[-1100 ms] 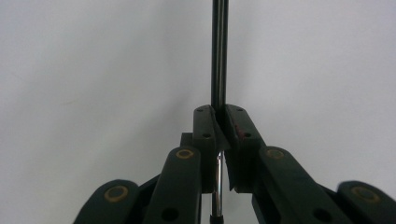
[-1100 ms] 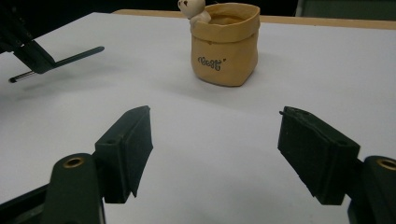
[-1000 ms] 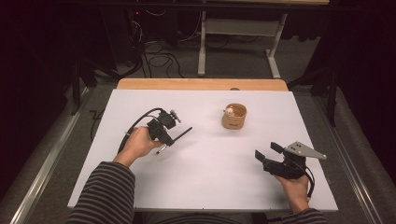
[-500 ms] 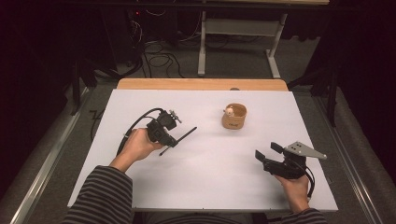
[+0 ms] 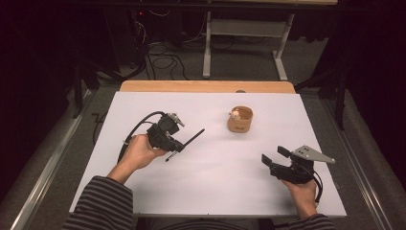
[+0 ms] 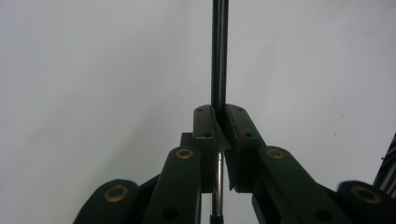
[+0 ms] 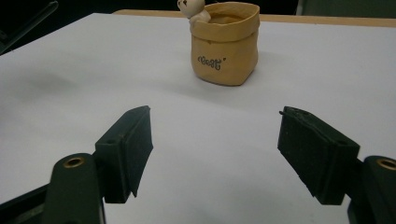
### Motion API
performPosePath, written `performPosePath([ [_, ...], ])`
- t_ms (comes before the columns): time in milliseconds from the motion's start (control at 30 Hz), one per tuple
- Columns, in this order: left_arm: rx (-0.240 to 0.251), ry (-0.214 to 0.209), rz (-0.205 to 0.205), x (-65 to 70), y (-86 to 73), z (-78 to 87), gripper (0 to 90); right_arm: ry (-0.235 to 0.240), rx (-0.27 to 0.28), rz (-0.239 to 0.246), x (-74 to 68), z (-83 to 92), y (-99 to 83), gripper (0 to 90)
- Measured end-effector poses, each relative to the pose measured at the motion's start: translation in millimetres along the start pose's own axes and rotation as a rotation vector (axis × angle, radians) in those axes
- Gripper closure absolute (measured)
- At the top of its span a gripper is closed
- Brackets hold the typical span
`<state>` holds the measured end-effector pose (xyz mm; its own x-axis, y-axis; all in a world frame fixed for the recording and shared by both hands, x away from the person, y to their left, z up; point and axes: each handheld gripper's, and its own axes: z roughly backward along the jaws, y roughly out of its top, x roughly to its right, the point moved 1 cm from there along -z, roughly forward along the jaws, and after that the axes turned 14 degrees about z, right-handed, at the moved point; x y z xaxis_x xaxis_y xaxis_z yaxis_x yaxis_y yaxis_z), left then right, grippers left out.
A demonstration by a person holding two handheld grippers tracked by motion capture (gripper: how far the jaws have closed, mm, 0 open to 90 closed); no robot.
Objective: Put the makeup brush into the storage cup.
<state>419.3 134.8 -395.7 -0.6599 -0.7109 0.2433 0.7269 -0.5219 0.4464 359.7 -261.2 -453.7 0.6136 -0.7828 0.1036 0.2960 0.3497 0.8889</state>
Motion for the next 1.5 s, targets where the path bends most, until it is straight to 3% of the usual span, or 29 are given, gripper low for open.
performPosePath([
  [667, 0.099, -0.058, -0.026, 17.5, -20.3, 12.5, 83.4, 0.003, -0.004, -0.004, -0.9, -0.8, 0.0, 28.0],
  [1500, 0.180, -0.140, -0.021, 24.4, -42.1, 14.1, 83.4, 0.011, -0.012, -0.017, -0.9, -1.4, -0.3, 28.6],
])
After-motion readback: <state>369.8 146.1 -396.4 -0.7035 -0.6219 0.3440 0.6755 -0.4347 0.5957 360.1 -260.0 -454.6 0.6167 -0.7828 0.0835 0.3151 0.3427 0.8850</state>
